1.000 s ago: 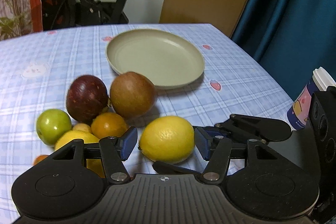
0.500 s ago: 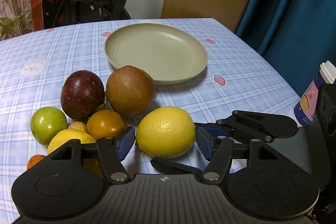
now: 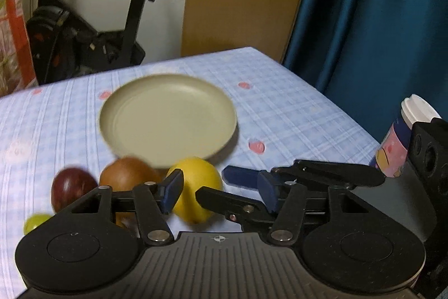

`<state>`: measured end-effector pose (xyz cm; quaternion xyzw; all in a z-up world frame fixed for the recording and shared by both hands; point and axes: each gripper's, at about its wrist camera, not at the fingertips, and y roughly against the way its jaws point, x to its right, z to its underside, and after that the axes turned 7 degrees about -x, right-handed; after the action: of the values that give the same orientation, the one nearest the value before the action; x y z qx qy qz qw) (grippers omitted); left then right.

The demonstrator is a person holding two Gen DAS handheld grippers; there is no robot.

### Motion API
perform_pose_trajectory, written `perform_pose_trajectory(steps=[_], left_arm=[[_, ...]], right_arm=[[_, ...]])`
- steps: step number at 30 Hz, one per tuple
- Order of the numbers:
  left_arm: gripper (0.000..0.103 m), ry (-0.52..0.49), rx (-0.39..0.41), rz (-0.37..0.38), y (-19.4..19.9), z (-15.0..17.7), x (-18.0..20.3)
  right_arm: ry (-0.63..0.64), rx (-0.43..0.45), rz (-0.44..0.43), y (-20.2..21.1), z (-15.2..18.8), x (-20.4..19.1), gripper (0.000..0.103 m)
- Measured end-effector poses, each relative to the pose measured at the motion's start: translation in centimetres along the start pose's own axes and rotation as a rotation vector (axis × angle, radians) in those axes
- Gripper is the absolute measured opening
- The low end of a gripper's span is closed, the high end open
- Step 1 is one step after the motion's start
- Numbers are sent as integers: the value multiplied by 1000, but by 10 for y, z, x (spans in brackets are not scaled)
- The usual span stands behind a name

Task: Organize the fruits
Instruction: 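Close the left tool around the yellow lemon and lift it, then carry the lemon onto the beige plate and open the left tool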

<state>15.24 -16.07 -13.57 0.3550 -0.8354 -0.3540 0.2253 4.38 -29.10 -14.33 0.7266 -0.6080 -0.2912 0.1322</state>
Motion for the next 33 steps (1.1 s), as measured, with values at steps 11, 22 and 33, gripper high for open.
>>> perform_pose_trajectory(steps=[11,22,33], left_arm=[[61,86,-72,16,-15,-3,-24],[64,131,-111,42,-11,6,-34],[63,166,-122,42,-20,15,-32]], right_arm=[[-10,-53,-2,-16,-13,8,47],[137,-185,22,-44,-6,-13,65],[167,-155,38,-43,1,-18,61]])
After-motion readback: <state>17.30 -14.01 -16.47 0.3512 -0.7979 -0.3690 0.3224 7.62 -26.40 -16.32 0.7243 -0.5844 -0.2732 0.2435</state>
